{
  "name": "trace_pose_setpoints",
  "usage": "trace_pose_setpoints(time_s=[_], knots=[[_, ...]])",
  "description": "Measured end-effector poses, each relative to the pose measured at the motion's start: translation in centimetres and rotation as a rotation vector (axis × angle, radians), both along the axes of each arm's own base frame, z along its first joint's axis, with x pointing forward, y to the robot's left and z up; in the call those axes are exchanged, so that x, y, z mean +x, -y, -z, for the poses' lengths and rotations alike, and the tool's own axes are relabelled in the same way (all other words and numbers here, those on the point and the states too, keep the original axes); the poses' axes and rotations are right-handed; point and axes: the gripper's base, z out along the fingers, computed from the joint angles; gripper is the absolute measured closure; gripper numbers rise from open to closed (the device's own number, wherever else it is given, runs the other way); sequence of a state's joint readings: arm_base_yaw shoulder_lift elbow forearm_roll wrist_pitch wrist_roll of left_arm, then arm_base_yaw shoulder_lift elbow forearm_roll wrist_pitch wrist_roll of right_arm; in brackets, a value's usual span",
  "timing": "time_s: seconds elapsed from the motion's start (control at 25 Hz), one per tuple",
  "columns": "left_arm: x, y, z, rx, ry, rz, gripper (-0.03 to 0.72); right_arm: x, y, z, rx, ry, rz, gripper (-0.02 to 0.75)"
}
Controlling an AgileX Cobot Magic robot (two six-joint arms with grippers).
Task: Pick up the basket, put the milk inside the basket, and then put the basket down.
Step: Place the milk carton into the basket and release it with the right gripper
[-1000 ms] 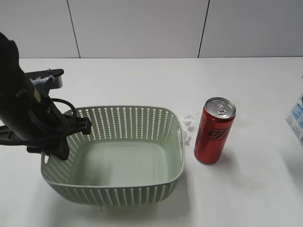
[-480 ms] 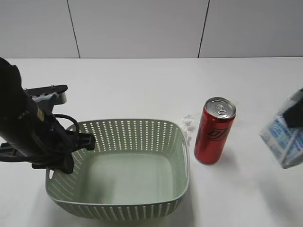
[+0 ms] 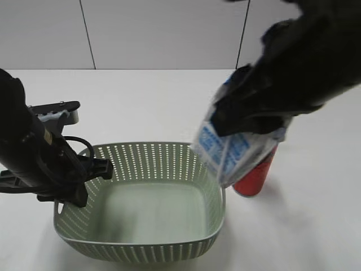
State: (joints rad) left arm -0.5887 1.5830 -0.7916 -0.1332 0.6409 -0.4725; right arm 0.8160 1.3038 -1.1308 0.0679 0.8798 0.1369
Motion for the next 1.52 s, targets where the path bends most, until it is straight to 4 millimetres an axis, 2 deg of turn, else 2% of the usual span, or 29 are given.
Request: trace_pose_setpoints(time_s=[0.12,0.2,0.32,0.52,0.8,1.0,1.04,1.16,1.2,1.36,1.52], knots=[[0.0,0.0,0.0,0.001,0.001,0.001,0.684,0.5,-3.6,1.7,-0.063,-0.018,-0.056,0.433],[0.0,0.0,0.0,0.002,0.000,0.001,0.684,1.0,-5.7,3.6,-0.107,-0.035,-0.071,0.433],[0.0,0.0,0.0,0.002,-0.001,0.001,0.684,2.0,-7.7,6.4,-0.126,-0.058,-0.069,0.433],[-0.1,-0.1,0.0,0.007,-0.011,0.002,0.684,3.3,-9.5,10.2,-0.156,-0.074,-0.071,0.433],[-0.2,-0.1,0.1,0.016,-0.022,0.005,0.684,4.0,-10.6,13.5,-0.192,-0.103,-0.070,0.433],[-0.2,-0.1,0.1,0.017,-0.022,0.006,0.684,4.1,-10.7,14.0,-0.200,-0.110,-0.074,0.424],[-0.2,-0.1,0.1,0.017,-0.022,0.006,0.684,4.0,-10.7,14.0,-0.200,-0.113,-0.080,0.378],[-0.3,-0.3,0.3,0.036,-0.036,0.014,0.684,3.8,-10.7,14.0,-0.203,-0.131,-0.089,0.155],[-0.4,-0.3,0.3,0.039,-0.037,0.017,0.684,3.8,-10.6,14.0,-0.212,-0.138,-0.092,0.130],[-0.4,-0.4,0.4,0.043,-0.041,0.018,0.684,3.5,-10.3,13.1,-0.210,-0.135,-0.095,0.115],[-0.4,-0.4,0.4,0.041,-0.042,0.016,0.684,3.1,-9.6,10.0,-0.147,-0.077,-0.099,0.115]])
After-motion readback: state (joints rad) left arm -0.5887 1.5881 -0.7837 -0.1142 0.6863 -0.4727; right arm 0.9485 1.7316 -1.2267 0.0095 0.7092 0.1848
